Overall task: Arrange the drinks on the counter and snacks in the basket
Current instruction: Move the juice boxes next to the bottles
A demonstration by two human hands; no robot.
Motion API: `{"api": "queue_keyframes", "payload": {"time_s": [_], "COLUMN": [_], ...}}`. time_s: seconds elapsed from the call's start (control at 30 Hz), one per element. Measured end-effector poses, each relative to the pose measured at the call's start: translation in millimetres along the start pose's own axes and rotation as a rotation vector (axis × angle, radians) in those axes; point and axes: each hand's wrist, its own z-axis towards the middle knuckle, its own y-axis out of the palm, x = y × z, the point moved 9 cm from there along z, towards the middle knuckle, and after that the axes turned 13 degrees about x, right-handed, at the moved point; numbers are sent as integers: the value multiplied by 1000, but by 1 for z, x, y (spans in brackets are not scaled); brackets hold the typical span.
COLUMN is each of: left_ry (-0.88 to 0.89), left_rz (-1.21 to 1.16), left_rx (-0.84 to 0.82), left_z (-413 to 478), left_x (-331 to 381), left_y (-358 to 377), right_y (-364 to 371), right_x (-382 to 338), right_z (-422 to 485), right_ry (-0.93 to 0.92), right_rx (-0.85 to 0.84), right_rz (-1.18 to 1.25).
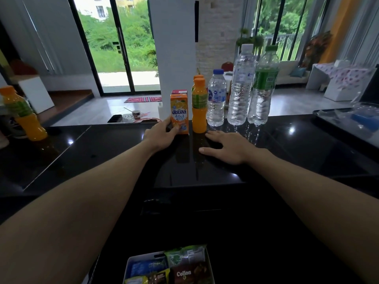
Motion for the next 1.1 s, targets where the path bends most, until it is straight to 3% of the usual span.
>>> {"api": "queue_keyframes", "payload": {"time_s": [0.63,0.83,1.1], "left_ry": [2,-25,-19], "left_rz": [36,-129,107], "left_rx": [-12,-47,-62], "left_z": [-3,-8,-24], "left_x": [1,3,-15], "left_y": [0,-3,-28], "right_y": [1,3,5], "right_x": [2,1,-5], "right_z": [1,-1,0], "right_ry": [6,1,10], "right_rx": [1,-19,-133], "right_rz": [-2,-10,2]}}
